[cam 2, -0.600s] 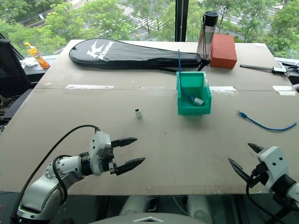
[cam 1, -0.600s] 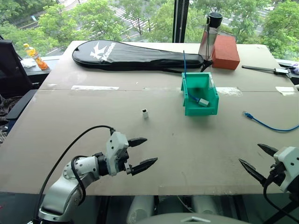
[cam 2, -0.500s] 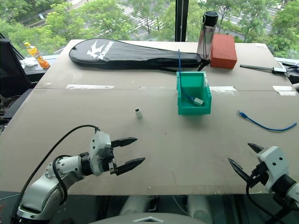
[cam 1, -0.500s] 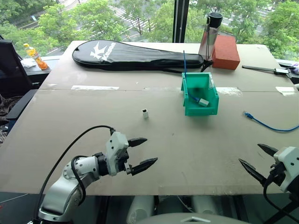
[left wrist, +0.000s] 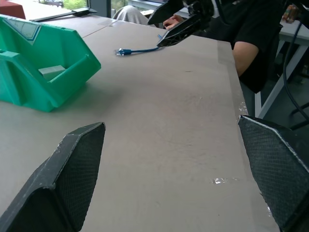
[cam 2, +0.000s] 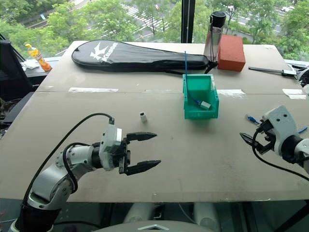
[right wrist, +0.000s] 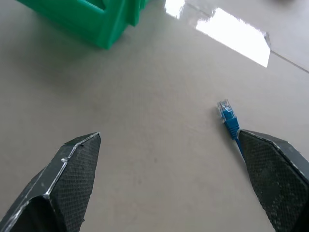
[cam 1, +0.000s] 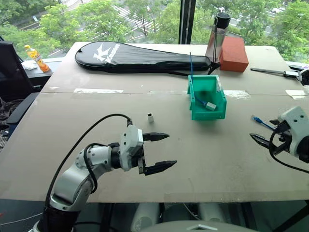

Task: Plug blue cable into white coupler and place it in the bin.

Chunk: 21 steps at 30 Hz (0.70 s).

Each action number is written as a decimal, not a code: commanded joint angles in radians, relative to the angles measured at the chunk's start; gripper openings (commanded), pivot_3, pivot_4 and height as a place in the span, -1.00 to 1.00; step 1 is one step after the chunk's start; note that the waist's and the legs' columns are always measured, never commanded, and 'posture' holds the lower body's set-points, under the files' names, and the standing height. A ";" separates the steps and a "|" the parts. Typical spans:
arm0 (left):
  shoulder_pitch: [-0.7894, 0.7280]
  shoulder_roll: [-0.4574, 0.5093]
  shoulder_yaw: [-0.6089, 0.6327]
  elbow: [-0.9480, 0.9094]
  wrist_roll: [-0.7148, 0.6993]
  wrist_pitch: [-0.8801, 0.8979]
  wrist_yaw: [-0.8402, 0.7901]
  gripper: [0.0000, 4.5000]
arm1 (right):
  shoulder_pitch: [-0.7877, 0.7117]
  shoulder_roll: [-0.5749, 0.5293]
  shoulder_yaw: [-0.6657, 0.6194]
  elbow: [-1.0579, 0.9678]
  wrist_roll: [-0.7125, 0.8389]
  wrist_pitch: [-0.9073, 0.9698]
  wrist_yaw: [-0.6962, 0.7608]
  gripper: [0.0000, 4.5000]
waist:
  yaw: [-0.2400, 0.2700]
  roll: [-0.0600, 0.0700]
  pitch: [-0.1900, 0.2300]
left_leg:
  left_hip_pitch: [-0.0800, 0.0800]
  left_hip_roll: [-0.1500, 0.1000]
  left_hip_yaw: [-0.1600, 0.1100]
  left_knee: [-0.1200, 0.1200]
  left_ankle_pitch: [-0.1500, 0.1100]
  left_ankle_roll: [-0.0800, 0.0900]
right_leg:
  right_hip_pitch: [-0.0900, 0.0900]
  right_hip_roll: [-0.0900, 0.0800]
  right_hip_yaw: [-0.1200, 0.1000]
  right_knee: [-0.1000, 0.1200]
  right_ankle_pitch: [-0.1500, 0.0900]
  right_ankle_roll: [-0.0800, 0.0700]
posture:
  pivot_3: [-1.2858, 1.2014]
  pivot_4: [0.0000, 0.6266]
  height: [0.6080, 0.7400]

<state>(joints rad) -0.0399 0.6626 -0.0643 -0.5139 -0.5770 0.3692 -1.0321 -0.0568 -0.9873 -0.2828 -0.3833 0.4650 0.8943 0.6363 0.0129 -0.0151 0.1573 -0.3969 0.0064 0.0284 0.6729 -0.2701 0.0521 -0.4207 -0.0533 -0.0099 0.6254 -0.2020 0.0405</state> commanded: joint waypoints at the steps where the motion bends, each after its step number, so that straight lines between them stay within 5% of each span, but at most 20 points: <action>1: -0.016 0.009 -0.001 -0.022 -0.002 -0.028 -0.028 1.00 | -0.117 -0.064 0.096 0.133 -0.050 -0.019 0.078 0.98 | 0.000 0.000 0.000 | 0.000 0.000 0.000 0.000 0.000 0.000 | 0.000 0.000 0.000 0.000 0.000 0.000 | 0.03 -0.52 1.00; 10: 0.098 0.011 0.003 -0.175 -0.002 -0.031 0.034 1.00 | -0.483 -0.046 0.420 0.642 -0.284 -0.235 0.263 0.98 | -0.002 0.000 0.000 | -0.001 0.000 0.004 -0.001 -0.001 0.001 | -0.002 0.001 0.004 -0.001 0.000 0.000 | 0.03 -0.52 1.00; 17: 0.159 0.026 0.018 -0.314 -0.028 0.016 0.119 1.00 | -0.649 0.034 0.507 0.926 -0.406 -0.361 0.339 0.98 | -0.001 0.000 0.001 | 0.000 0.000 0.005 -0.001 -0.001 0.001 | -0.002 0.001 0.004 0.000 0.000 0.000 | 0.03 -0.52 1.00; 21: 0.182 0.035 0.033 -0.367 -0.049 0.042 0.158 1.00 | -0.695 0.058 0.543 1.044 -0.469 -0.414 0.382 0.48 | -0.001 0.000 0.000 | 0.000 0.000 0.005 0.000 -0.001 0.001 | -0.001 0.001 0.004 0.000 0.000 0.000 | 0.03 -0.52 1.00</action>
<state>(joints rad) 0.1366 0.6912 -0.0464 -0.8311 -0.5950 0.4077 -0.8880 -0.7427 -0.9226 0.2536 0.6280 0.0358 0.4969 1.0109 0.0119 -0.0148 0.1577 -0.3962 0.0067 0.0334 0.6726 -0.2708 0.0533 -0.4218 -0.0525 -0.0055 0.6257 -0.2017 0.0407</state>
